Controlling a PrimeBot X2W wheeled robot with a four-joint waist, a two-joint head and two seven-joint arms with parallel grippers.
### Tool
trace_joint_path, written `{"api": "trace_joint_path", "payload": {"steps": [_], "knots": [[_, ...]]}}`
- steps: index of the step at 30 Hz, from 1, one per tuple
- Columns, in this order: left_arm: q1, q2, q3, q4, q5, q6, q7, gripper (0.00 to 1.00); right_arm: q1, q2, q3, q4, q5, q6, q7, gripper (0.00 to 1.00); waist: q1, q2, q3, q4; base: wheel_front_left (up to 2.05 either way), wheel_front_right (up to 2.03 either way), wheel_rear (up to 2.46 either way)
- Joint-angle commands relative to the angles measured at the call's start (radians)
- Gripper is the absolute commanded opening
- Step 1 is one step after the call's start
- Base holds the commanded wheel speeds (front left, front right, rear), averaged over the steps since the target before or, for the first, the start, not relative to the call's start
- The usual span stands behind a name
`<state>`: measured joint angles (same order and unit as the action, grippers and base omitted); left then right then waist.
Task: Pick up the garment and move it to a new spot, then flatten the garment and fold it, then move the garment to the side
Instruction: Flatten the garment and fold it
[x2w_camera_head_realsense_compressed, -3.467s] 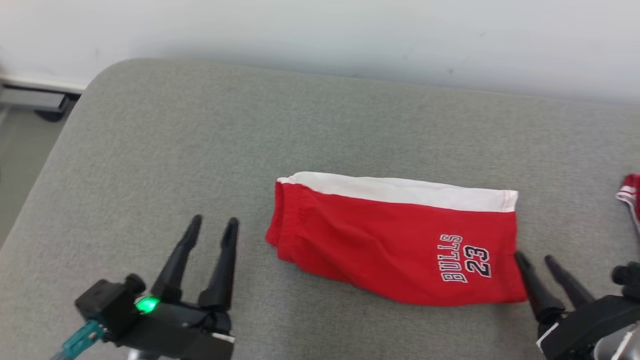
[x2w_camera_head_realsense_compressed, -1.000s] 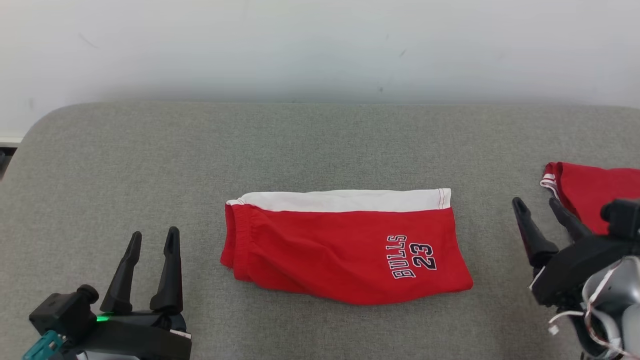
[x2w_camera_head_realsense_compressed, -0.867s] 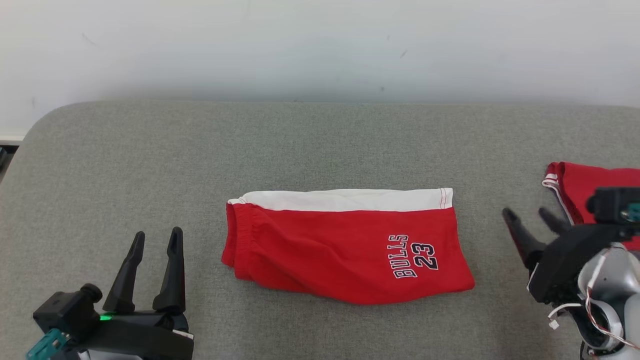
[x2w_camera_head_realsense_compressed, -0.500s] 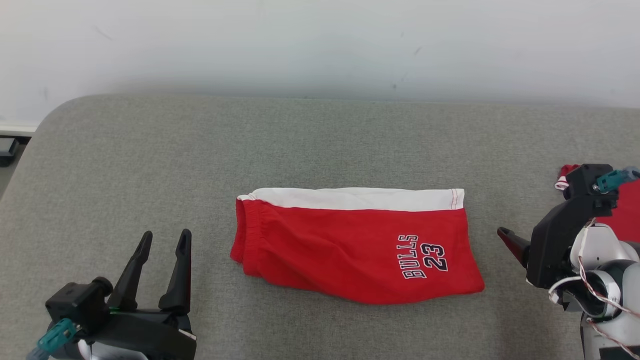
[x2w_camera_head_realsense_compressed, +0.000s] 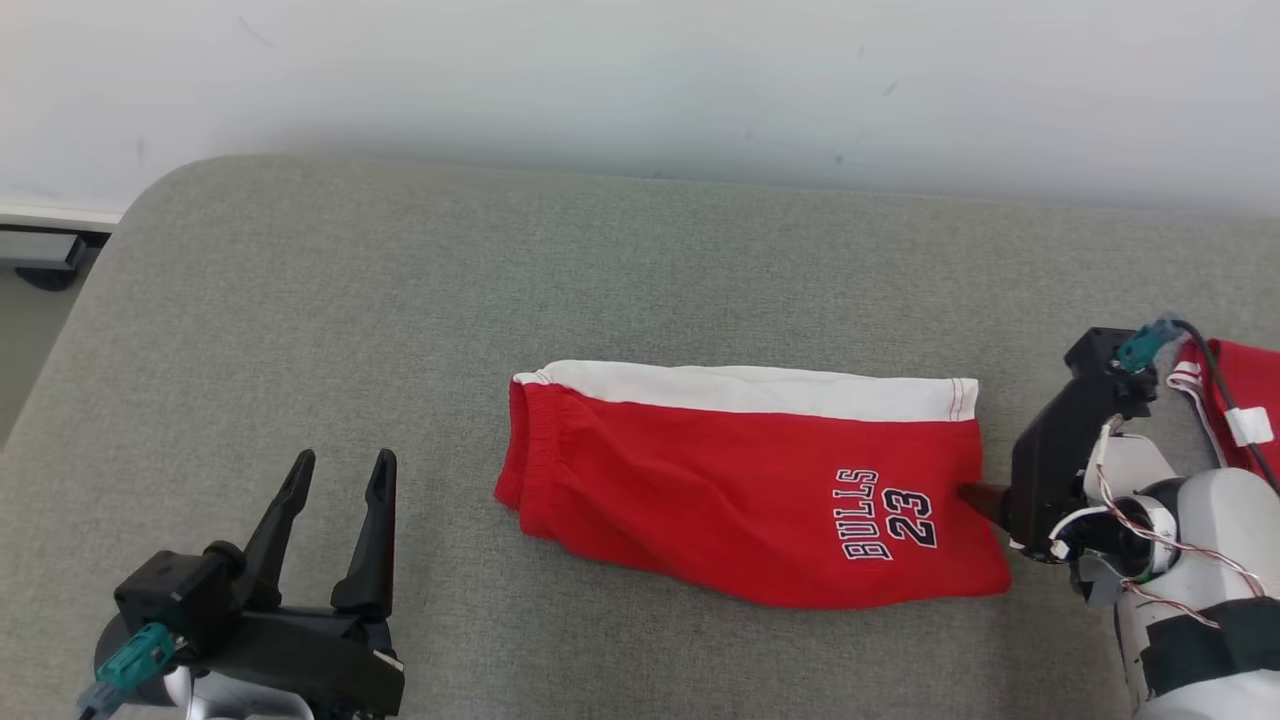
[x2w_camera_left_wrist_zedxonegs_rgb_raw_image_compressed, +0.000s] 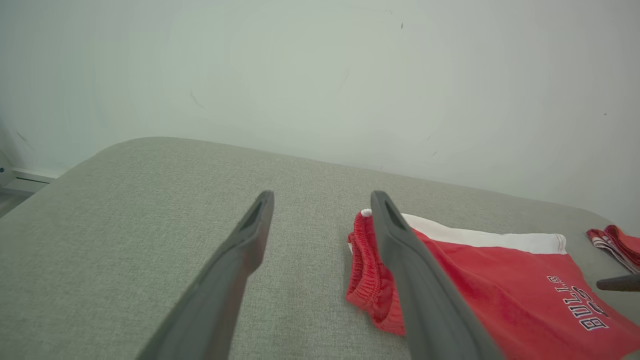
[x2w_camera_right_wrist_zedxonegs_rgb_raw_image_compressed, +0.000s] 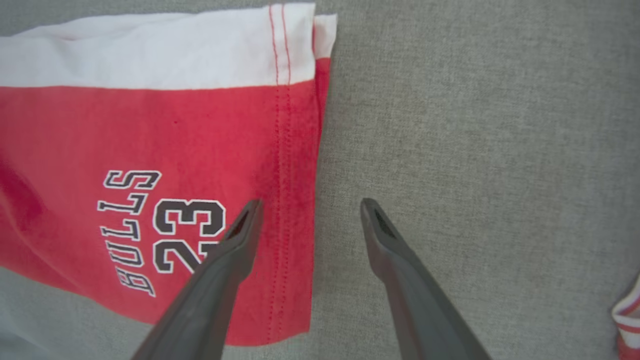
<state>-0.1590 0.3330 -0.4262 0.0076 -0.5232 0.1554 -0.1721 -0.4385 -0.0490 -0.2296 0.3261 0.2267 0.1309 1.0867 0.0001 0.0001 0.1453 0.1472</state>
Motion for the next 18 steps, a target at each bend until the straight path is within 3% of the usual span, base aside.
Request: {"api": "trace_joint_path", "payload": {"steps": [1, 15, 16, 17, 18], "knots": [[-0.004, 0.000, 0.005, -0.004, -0.010, 0.000, -0.003, 1.00, -0.021, -0.003, 0.014, 0.035, 0.012, -0.001, -0.011, 1.00, -0.0001, -0.0001, 0.002, 0.009, 0.00, 0.00, 0.00], [-0.003, 0.000, -0.001, 0.000, -0.030, -0.010, -0.008, 1.00, -0.086, -0.003, 0.038, 0.199, 0.000, -0.001, -0.028, 1.00, -0.0001, -0.0001, 0.001, 0.033, 0.00, 0.00, 0.00], [-0.003, -0.001, -0.002, 0.001, -0.032, -0.011, -0.009, 1.00, -0.092, -0.003, 0.039, 0.211, -0.002, -0.001, -0.028, 0.85, -0.0001, -0.0001, 0.000, 0.035, 0.00, 0.00, 0.00], [-0.004, -0.001, -0.003, 0.003, -0.033, -0.012, -0.009, 1.00, -0.097, -0.003, 0.040, 0.221, -0.002, -0.001, -0.027, 0.58, -0.0001, -0.0001, 0.000, 0.036, 0.00, 0.00, 0.00], [-0.005, -0.002, -0.004, 0.004, -0.034, -0.013, -0.009, 1.00, -0.101, -0.003, 0.039, 0.231, -0.004, -0.001, -0.028, 0.44, -0.0001, -0.0001, -0.001, 0.038, 0.00, 0.00, 0.00]]}}
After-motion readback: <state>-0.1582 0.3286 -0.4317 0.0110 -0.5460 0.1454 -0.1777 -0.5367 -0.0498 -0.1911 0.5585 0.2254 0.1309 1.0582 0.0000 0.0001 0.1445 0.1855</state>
